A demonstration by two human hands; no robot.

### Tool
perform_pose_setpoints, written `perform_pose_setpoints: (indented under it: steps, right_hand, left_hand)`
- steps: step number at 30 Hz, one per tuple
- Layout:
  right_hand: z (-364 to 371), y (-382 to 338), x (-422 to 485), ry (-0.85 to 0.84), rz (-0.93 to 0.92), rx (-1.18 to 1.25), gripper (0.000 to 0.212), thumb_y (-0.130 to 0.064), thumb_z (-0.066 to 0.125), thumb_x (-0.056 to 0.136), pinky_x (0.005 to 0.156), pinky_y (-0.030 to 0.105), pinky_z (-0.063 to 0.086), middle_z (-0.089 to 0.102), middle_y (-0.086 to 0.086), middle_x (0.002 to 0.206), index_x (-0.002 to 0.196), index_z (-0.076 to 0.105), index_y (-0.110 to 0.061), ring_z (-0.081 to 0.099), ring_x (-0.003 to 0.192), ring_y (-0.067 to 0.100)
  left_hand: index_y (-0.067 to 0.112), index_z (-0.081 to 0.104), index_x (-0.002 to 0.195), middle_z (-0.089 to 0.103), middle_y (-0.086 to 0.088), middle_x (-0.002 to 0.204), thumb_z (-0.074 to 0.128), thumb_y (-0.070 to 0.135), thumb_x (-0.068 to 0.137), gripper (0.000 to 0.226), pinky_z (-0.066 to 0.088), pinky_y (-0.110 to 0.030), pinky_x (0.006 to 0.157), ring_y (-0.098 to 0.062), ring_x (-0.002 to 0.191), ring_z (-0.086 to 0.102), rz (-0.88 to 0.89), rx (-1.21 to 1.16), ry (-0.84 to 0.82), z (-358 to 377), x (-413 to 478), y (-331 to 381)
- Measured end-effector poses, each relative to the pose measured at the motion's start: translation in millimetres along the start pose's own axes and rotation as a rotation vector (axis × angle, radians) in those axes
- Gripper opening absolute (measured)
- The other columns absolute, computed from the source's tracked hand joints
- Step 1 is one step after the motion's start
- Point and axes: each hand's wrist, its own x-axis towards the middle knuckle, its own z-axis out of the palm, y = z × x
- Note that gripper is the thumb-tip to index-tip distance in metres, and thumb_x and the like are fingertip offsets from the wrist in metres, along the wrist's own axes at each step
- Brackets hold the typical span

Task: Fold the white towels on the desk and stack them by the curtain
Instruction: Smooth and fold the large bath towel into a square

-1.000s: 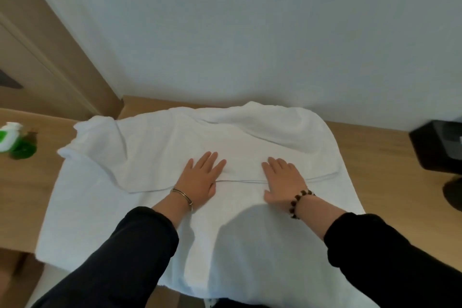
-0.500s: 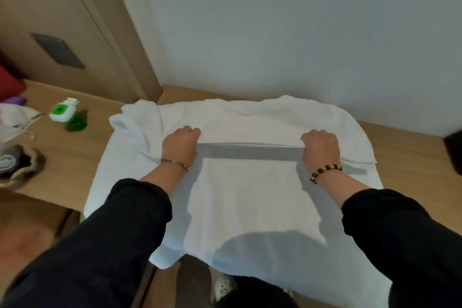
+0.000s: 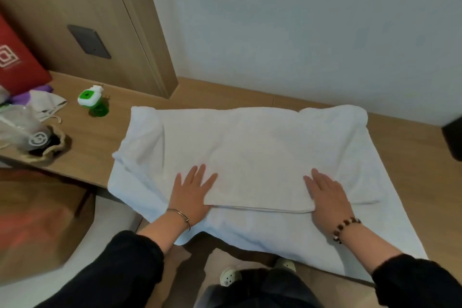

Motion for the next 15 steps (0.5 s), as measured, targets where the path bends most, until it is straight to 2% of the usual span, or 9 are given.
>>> perform_pose_setpoints:
  steps: [1, 2, 3, 5, 10, 15]
  right_hand:
    - [12, 1, -2, -0.107, 0.052, -0.016, 0.083, -0.005, 0.049, 0.081, 0.117, 0.043, 0.011, 0.001, 0.005, 0.159, 0.152, 0.01, -0.021, 0.007, 0.146, 0.024]
    - [15, 0, -1, -0.147, 0.083, -0.017, 0.087, -0.006, 0.044, 0.084, 0.118, 0.042, 0.002, -0.011, 0.001, 0.159, 0.152, -0.006, -0.027, -0.005, 0.147, 0.019]
    - [15, -1, 3, -0.15, 0.098, -0.014, 0.088, -0.006, 0.041, 0.084, 0.118, 0.043, -0.001, -0.015, -0.001, 0.159, 0.151, -0.011, -0.029, -0.009, 0.147, 0.017]
    - [14, 2, 9, -0.127, 0.121, -0.027, 0.089, -0.004, 0.041, 0.085, 0.117, 0.043, 0.001, -0.015, -0.002, 0.159, 0.15, -0.014, -0.03, -0.009, 0.147, 0.015]
    - [7, 30, 18, -0.162, 0.243, -0.049, 0.087, -0.001, 0.038, 0.088, 0.117, 0.044, 0.004, -0.016, -0.003, 0.159, 0.149, -0.016, -0.031, -0.008, 0.147, 0.014]
    - [1, 69, 26, -0.2, 0.379, -0.057, 0.087, 0.002, 0.035, 0.09, 0.117, 0.046, 0.005, -0.017, -0.003, 0.159, 0.148, -0.018, -0.034, -0.008, 0.147, 0.016]
  left_hand:
    - [0.039, -0.016, 0.147, -0.015, -0.004, 0.159, 0.045, 0.055, 0.089, 0.085, 0.005, -0.056, 0.113, -0.027, 0.146, -0.01, -0.029, -0.024, -0.052, 10, 3, 2]
    - [0.043, -0.028, 0.14, -0.024, -0.002, 0.157, 0.042, 0.054, 0.091, 0.086, 0.001, -0.058, 0.112, -0.026, 0.145, -0.018, -0.041, -0.042, -0.059, 15, 8, 5]
    - [0.045, -0.034, 0.134, -0.027, -0.001, 0.156, 0.042, 0.053, 0.091, 0.087, 0.001, -0.06, 0.111, -0.025, 0.144, -0.021, -0.043, -0.06, -0.056, 16, 14, 6]
    - [0.048, -0.037, 0.129, -0.028, 0.001, 0.155, 0.042, 0.051, 0.093, 0.087, 0.003, -0.063, 0.11, -0.025, 0.143, -0.022, -0.033, -0.079, -0.064, 13, 26, 9]
    - [0.048, -0.025, 0.141, -0.025, 0.001, 0.156, 0.04, 0.051, 0.094, 0.081, 0.007, -0.065, 0.109, -0.025, 0.144, -0.021, 0.03, -0.047, -0.055, -4, 68, 28]
    - [0.047, -0.02, 0.143, -0.024, 0.002, 0.157, 0.037, 0.052, 0.095, 0.075, 0.004, -0.065, 0.11, -0.025, 0.144, -0.02, 0.114, -0.036, -0.059, -29, 119, 65]
